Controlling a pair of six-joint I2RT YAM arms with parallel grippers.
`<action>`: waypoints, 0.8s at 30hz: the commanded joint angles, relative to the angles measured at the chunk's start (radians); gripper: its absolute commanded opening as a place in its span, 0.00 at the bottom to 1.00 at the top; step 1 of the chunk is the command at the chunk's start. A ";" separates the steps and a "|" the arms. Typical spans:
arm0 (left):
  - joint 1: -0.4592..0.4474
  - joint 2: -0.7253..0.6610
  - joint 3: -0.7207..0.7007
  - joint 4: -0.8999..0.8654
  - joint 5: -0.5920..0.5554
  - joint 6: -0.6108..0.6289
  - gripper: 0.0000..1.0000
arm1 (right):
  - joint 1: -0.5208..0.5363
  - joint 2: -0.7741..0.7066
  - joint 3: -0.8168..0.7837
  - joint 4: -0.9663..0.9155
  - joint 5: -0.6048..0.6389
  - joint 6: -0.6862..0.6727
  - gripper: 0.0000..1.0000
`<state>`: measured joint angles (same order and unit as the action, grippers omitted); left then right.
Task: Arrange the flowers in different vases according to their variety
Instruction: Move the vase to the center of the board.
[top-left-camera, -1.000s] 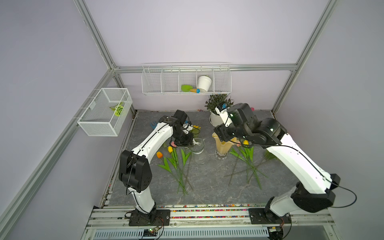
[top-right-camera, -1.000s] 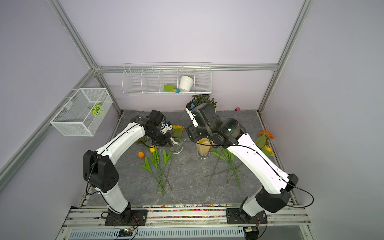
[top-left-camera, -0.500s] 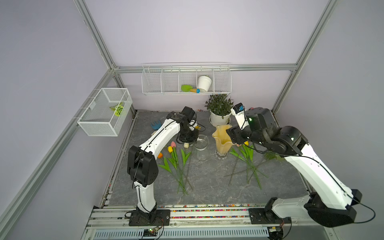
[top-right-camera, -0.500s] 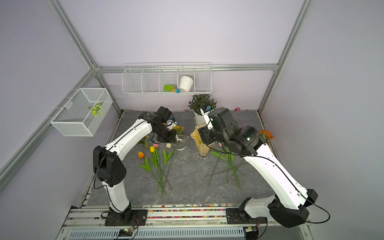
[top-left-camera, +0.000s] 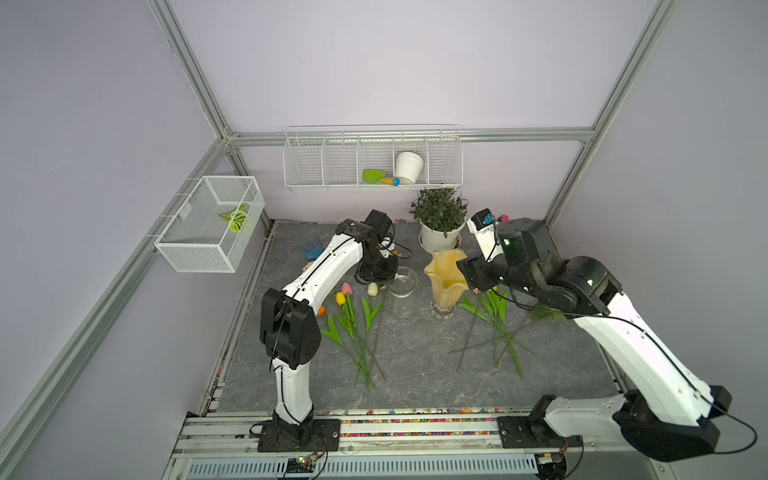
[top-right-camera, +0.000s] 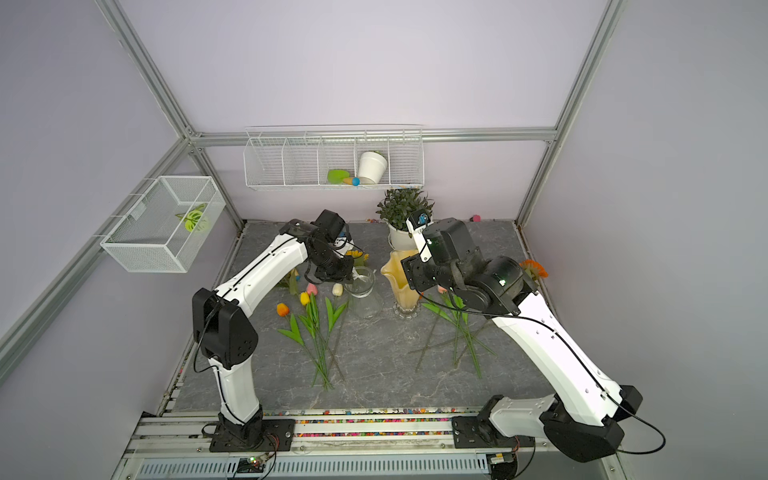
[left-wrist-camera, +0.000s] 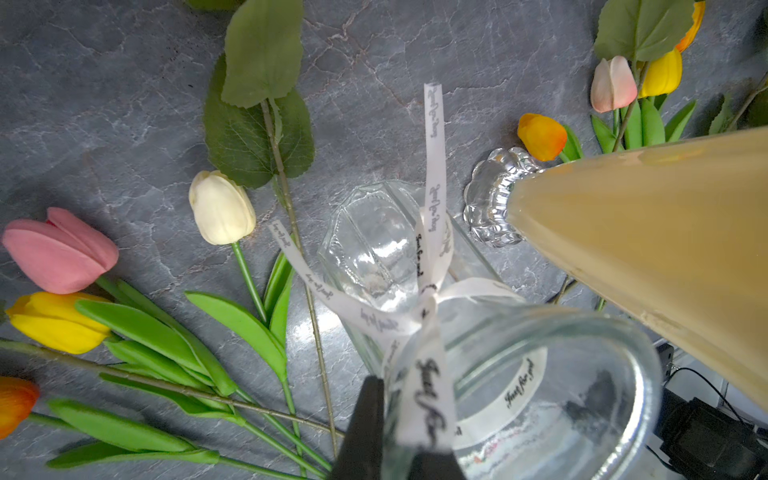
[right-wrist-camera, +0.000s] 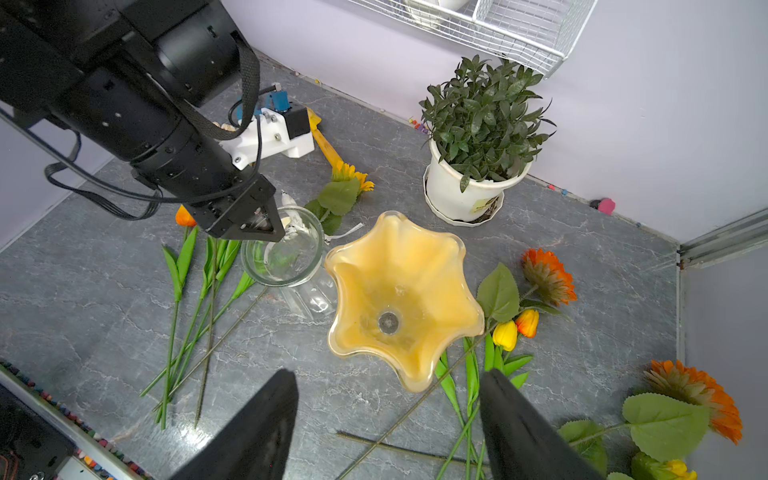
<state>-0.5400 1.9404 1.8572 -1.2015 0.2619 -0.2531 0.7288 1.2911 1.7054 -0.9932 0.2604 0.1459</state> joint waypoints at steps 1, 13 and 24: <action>0.000 0.068 -0.013 0.016 -0.117 0.028 0.00 | -0.007 -0.013 -0.018 0.019 -0.006 0.017 0.74; 0.000 0.072 0.002 0.011 -0.147 0.031 0.25 | -0.006 -0.008 -0.017 0.019 -0.013 0.017 0.74; 0.000 0.080 0.064 -0.013 -0.146 0.037 0.45 | -0.009 -0.006 -0.014 0.016 -0.014 0.011 0.75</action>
<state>-0.5434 2.0106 1.8797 -1.1954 0.1410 -0.2302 0.7258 1.2911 1.6997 -0.9901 0.2569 0.1490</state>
